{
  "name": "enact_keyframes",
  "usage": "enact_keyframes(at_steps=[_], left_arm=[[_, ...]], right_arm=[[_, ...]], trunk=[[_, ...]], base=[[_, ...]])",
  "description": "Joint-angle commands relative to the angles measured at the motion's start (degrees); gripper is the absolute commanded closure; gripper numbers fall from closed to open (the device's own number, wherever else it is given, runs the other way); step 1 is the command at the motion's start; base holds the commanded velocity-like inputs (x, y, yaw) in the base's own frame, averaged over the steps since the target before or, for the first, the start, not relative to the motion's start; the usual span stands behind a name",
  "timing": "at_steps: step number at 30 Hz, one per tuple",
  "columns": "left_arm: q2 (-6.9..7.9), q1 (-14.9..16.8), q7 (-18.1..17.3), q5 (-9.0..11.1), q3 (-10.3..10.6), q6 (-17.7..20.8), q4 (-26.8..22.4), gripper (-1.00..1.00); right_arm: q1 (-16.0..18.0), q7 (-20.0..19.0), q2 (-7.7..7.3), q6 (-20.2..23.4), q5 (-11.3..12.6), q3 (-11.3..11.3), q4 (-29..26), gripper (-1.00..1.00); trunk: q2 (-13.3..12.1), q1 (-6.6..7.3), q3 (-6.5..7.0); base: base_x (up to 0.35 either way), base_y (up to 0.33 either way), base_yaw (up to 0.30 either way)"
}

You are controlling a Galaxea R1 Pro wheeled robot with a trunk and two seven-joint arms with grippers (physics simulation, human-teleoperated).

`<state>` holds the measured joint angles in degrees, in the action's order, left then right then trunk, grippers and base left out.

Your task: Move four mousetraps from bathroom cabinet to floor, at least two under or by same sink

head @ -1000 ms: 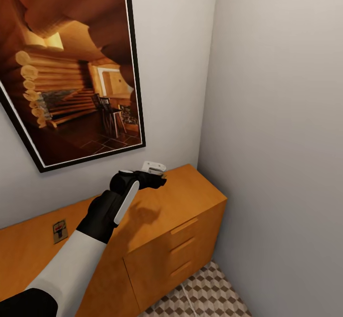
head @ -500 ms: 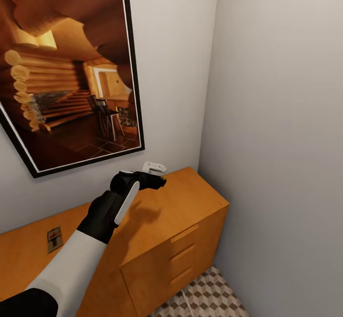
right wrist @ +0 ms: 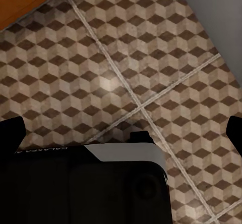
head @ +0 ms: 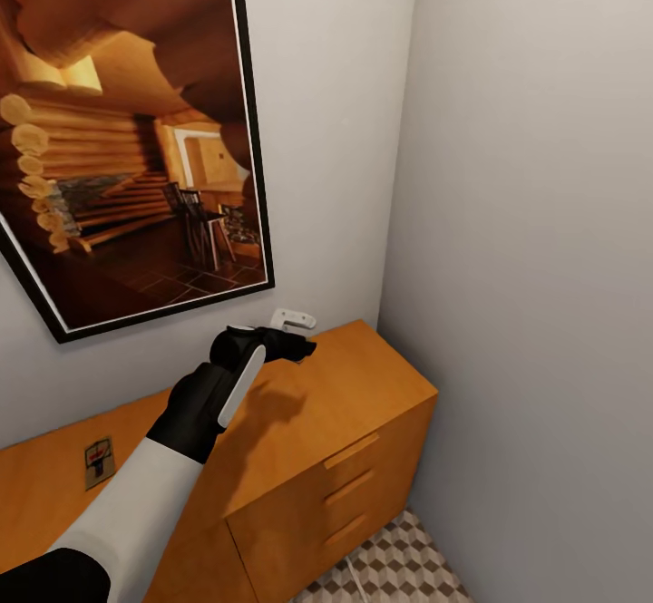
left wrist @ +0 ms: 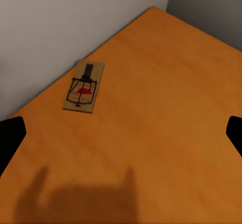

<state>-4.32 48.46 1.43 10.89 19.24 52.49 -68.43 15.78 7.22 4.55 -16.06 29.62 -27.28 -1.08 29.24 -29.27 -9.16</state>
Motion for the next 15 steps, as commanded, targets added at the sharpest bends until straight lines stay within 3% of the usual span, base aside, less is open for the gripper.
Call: enact_keyframes(at_steps=[1, 15], left_arm=[[0.00, 0.1, 0.2, 0.3, 0.0, 0.2, 0.0, -1.00], [-0.12, 0.1, 0.2, 0.3, 0.0, 0.2, 0.5, -1.00]], right_arm=[[0.0, 0.2, 0.02, -0.1, 0.4, -0.5, 0.0, -1.00], [0.0, 0.2, 0.02, -0.1, 0.4, -0.5, 0.0, -1.00]], trunk=[[0.1, -0.02, -0.11], [0.1, -0.02, -0.11]], base=[[0.004, 0.000, 0.000], [0.001, 0.000, 0.000]])
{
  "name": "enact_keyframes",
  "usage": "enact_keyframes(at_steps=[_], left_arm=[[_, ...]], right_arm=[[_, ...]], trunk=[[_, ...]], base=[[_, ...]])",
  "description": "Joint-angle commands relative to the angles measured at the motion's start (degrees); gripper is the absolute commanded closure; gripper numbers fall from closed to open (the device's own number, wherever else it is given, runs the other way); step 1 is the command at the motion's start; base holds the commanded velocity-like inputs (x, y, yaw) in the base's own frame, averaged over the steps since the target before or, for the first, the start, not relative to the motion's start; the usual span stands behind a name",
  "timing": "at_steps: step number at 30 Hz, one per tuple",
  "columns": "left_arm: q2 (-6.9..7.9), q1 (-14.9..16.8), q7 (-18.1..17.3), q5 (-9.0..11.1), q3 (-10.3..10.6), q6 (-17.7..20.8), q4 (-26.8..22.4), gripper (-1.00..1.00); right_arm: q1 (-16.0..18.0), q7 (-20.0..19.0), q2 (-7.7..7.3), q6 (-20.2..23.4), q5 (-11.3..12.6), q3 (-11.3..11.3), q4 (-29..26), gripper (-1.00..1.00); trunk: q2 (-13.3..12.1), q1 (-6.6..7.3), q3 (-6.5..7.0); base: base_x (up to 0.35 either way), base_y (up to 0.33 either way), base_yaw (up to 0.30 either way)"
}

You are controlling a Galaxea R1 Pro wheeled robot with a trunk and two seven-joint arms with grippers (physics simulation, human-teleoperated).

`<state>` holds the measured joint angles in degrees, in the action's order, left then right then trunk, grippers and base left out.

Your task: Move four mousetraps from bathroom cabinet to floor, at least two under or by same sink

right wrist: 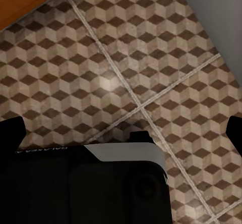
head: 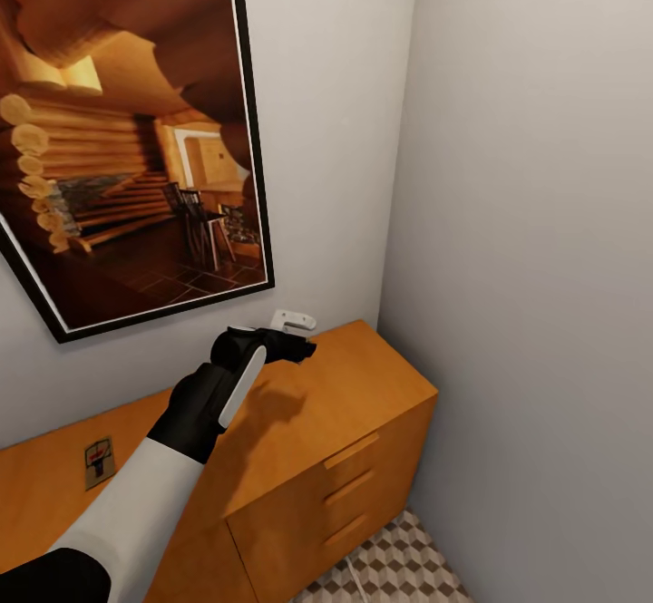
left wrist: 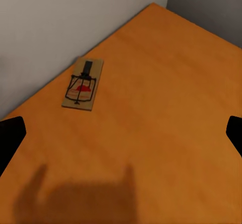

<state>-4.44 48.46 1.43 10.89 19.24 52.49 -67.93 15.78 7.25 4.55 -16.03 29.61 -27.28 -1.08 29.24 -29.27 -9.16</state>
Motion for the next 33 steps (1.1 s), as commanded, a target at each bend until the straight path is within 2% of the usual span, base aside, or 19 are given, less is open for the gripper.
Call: enact_keyframes(at_steps=[1, 9, 20, 33], left_arm=[[-0.02, 0.1, 0.2, 0.3, 0.0, 0.2, 0.1, -1.00], [-0.04, 0.1, 0.2, 0.3, 0.0, 0.2, 0.4, -1.00], [0.03, 0.1, 0.2, 0.3, 0.0, 0.1, 0.5, -1.00], [0.04, 0.1, 0.2, 0.3, 0.0, 0.1, 1.3, -1.00]], right_arm=[[0.0, 0.2, 0.02, -0.1, 0.4, -0.5, 0.0, -1.00], [0.0, 0.2, 0.02, -0.1, 0.4, -0.5, 0.0, -1.00], [0.0, 0.2, 0.02, -0.1, 0.4, -0.5, 0.0, -1.00], [0.0, 0.2, 0.02, -0.1, 0.4, -0.5, 0.0, -1.00]], trunk=[[0.1, -0.02, -0.11], [0.1, -0.02, -0.11], [0.1, -0.02, -0.11], [0.1, -0.02, -0.11]], base=[[0.000, 0.000, 0.000], [0.045, 0.000, 0.000], [0.152, 0.000, 0.000], [0.024, 0.000, 0.000]])
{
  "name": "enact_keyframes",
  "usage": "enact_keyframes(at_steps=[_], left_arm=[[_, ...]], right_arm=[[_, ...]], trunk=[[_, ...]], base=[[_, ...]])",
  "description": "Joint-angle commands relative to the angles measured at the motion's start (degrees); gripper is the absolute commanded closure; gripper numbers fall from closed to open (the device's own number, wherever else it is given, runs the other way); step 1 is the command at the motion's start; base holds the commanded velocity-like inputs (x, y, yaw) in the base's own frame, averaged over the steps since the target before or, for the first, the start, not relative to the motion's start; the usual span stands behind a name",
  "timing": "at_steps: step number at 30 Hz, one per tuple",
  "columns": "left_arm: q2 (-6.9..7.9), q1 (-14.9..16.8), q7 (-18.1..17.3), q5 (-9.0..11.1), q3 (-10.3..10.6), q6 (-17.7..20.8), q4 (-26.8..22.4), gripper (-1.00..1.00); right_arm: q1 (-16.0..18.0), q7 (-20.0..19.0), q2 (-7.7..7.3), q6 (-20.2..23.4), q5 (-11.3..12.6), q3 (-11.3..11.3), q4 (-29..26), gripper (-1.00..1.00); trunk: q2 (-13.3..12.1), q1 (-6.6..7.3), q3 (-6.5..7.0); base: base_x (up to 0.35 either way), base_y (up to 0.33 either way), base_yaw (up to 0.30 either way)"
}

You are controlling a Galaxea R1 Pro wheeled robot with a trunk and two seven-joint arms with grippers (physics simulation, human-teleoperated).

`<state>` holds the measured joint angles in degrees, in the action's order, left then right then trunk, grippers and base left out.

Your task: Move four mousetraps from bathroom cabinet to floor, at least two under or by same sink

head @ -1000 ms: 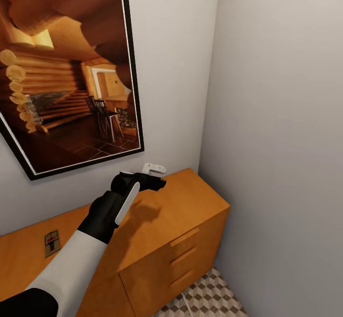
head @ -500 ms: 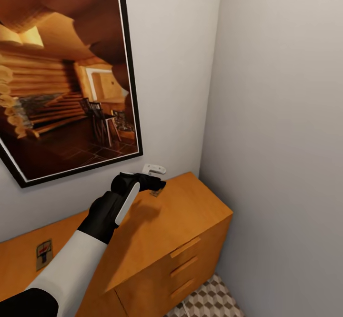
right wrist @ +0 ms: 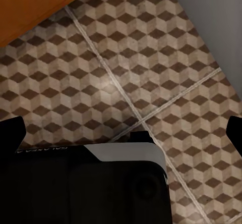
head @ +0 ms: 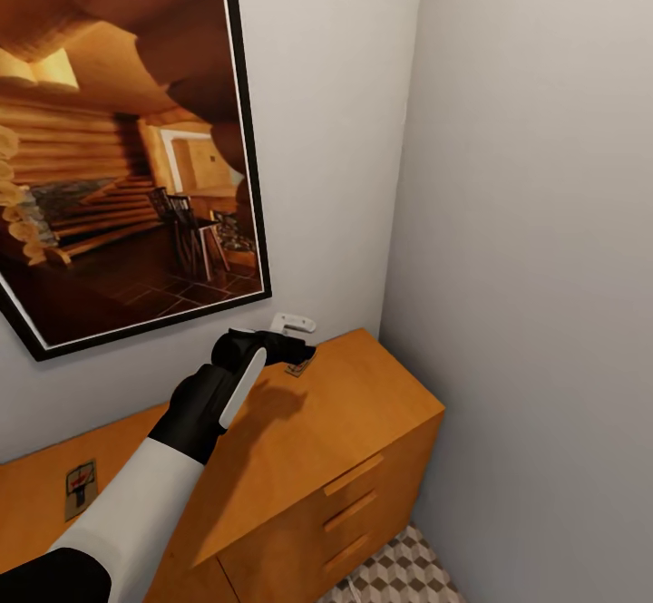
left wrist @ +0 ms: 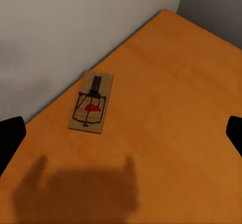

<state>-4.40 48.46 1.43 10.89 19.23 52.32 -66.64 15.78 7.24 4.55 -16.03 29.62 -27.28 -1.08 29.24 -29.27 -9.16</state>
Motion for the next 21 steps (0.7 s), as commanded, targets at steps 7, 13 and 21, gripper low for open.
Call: enact_keyframes(at_steps=[7, 13, 21], left_arm=[[-0.01, 0.1, 0.2, 0.3, 0.0, 0.2, 0.3, -1.00], [0.00, 0.1, 0.2, 0.3, 0.0, 0.2, 0.4, -1.00], [0.00, 0.1, 0.2, 0.3, 0.0, 0.2, 0.4, -1.00]], right_arm=[[0.0, 0.2, 0.02, -0.1, 0.4, -0.5, 0.0, -1.00], [0.0, 0.2, 0.06, -0.1, 0.4, -0.5, 0.0, -1.00], [0.0, 0.2, 0.10, -0.1, 0.4, -0.5, 0.0, -1.00]], trunk=[[0.1, -0.02, -0.25], [0.1, -0.02, -0.50], [0.1, -0.02, -0.87]], base=[[0.001, 0.000, 0.000], [0.000, 0.000, 0.000], [0.000, 0.000, 0.000]])
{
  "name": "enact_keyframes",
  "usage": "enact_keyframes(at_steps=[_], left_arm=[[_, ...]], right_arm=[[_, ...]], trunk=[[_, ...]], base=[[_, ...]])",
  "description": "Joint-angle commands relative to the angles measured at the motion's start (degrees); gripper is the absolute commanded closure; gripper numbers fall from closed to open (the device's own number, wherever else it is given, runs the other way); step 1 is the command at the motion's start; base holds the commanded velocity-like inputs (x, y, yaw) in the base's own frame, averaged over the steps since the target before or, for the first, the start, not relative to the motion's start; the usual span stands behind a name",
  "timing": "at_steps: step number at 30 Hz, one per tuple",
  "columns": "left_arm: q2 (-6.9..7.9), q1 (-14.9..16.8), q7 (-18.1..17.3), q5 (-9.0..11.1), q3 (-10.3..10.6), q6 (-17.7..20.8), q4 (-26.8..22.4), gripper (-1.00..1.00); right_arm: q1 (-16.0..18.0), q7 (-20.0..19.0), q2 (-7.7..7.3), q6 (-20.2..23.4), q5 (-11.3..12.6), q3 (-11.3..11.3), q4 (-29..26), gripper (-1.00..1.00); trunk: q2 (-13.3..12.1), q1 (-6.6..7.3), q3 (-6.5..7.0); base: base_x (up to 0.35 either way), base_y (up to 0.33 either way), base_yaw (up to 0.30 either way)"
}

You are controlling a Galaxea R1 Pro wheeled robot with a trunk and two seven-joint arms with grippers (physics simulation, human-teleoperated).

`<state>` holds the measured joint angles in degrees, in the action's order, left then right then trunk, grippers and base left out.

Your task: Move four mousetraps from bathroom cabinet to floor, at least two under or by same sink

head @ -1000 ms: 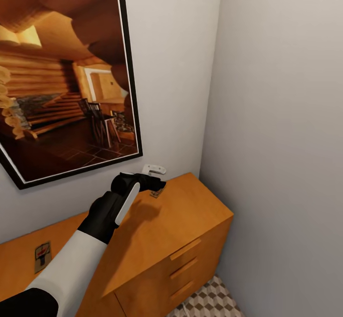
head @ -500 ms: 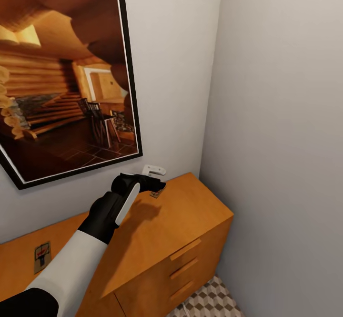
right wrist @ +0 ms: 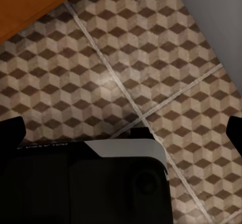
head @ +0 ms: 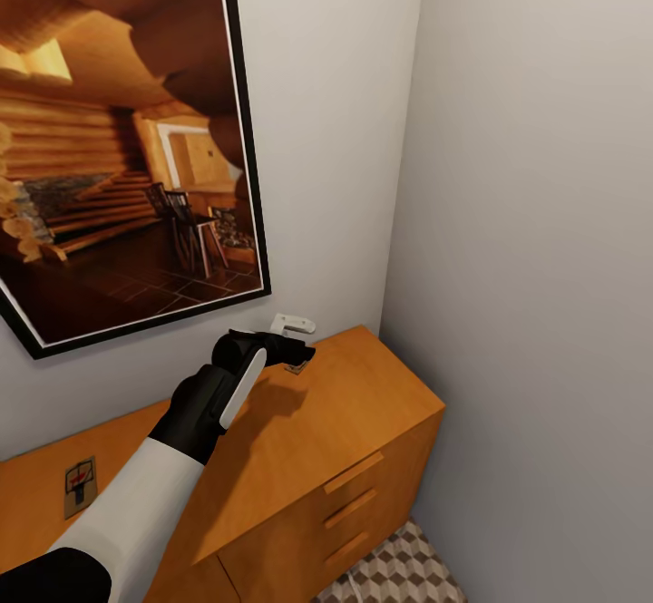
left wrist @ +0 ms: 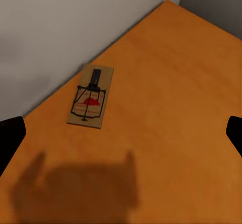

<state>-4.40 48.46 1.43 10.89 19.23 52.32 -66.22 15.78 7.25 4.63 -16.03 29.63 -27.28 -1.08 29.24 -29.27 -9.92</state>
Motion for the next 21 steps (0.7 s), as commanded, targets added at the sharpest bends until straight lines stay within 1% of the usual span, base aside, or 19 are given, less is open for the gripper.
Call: enact_keyframes(at_steps=[1, 21], left_arm=[[0.00, 0.1, 0.2, 0.3, 0.0, 0.2, 0.0, -1.00], [0.00, 0.0, 0.2, 0.3, 0.0, 0.2, 0.6, -1.00]], right_arm=[[0.0, 0.2, 0.02, -0.1, 0.4, -0.5, 0.0, -1.00], [0.0, 0.2, 0.02, -0.1, 0.4, -0.5, 0.0, -1.00]], trunk=[[0.1, -0.02, -0.15], [0.1, -0.02, -1.10]], base=[[0.000, 0.000, 0.000], [0.000, 0.000, 0.000]])
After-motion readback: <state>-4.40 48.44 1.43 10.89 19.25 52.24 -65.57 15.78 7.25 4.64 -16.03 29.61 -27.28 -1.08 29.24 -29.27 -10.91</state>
